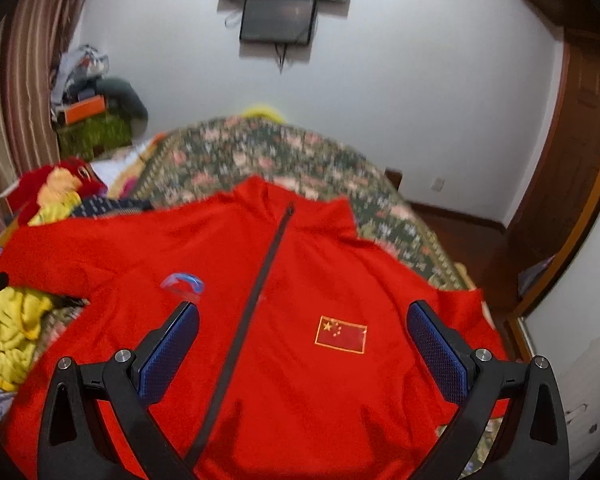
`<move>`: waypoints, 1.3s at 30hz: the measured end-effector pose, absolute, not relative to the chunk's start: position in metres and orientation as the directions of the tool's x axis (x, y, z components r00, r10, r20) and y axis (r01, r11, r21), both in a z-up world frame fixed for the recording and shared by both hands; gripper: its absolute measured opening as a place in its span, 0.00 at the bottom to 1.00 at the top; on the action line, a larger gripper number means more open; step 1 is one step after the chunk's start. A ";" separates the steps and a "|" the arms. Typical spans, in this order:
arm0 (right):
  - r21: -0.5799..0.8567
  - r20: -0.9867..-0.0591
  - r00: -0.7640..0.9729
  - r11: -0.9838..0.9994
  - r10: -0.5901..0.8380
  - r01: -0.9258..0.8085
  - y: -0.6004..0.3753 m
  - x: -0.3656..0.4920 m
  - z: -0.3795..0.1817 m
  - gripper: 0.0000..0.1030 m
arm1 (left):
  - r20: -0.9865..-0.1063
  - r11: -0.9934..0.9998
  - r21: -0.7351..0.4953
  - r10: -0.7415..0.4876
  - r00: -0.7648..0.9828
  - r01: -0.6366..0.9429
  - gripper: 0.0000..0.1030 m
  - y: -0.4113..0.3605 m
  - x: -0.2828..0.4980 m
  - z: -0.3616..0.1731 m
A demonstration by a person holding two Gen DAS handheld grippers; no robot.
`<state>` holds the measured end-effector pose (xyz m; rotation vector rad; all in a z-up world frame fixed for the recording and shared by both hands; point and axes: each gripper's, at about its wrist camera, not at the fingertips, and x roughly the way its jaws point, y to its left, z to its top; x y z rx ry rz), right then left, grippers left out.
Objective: Fold large clothes
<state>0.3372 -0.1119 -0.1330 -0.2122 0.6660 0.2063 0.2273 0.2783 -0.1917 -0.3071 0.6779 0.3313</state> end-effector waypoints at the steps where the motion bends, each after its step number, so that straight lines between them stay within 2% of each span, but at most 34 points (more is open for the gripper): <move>1: -0.127 -0.641 0.758 0.959 0.116 -0.253 -0.112 0.345 -0.141 1.00 | -0.673 0.890 -0.195 0.185 0.716 -0.413 1.00 0.291 0.230 -0.202; 5: -0.147 -0.670 0.737 0.957 0.089 -0.250 -0.110 0.361 -0.166 1.00 | -0.726 0.803 -0.335 0.113 0.678 -0.493 1.00 0.342 0.233 -0.242; 10: -0.157 -0.703 0.705 0.947 0.093 -0.281 -0.104 0.369 -0.183 1.00 | -0.722 0.722 -0.440 0.069 0.688 -0.535 1.00 0.383 0.232 -0.268; 14: -0.133 -0.719 0.686 0.945 0.115 -0.298 -0.102 0.373 -0.190 1.00 | -0.724 0.637 -0.506 0.053 0.687 -0.582 0.92 0.418 0.231 -0.285; 16: -0.131 -0.720 0.683 0.944 0.119 -0.302 -0.101 0.371 -0.191 1.00 | -0.699 0.584 -0.564 0.040 0.714 -0.584 0.89 0.434 0.228 -0.289; 19: -0.132 -0.722 0.682 0.944 0.117 -0.301 -0.102 0.371 -0.192 1.00 | -0.681 0.543 -0.589 0.065 0.729 -0.598 0.82 0.452 0.224 -0.288; 25: -0.144 -0.715 0.690 0.944 0.108 -0.297 -0.102 0.369 -0.189 1.00 | -0.701 0.545 -0.484 0.227 0.676 -0.685 0.71 0.477 0.226 -0.266; 27: -0.151 -0.707 0.700 0.944 0.105 -0.295 -0.103 0.367 -0.186 1.00 | -0.718 0.543 -0.426 0.284 0.635 -0.724 0.65 0.486 0.232 -0.257; 30: -0.160 -0.691 0.716 0.945 0.099 -0.285 -0.106 0.362 -0.177 1.00 | -0.743 0.545 -0.326 0.358 0.566 -0.773 0.45 0.494 0.246 -0.244; 32: -0.161 -0.685 0.723 0.946 0.097 -0.279 -0.109 0.359 -0.172 1.00 | -0.750 0.563 -0.240 0.410 0.519 -0.791 0.21 0.493 0.254 -0.234; 33: -0.164 -0.682 0.725 0.947 0.093 -0.276 -0.111 0.358 -0.169 1.00 | -0.753 0.572 -0.181 0.442 0.487 -0.800 0.15 0.489 0.259 -0.227; 35: -0.168 -0.678 0.730 0.949 0.086 -0.268 -0.116 0.356 -0.164 1.00 | -0.746 0.595 -0.090 0.491 0.449 -0.799 0.10 0.481 0.267 -0.212; 39: -0.166 -0.673 0.736 0.953 0.078 -0.253 -0.131 0.352 -0.154 1.00 | -0.671 0.657 0.045 0.578 0.464 -0.753 0.04 0.448 0.295 -0.166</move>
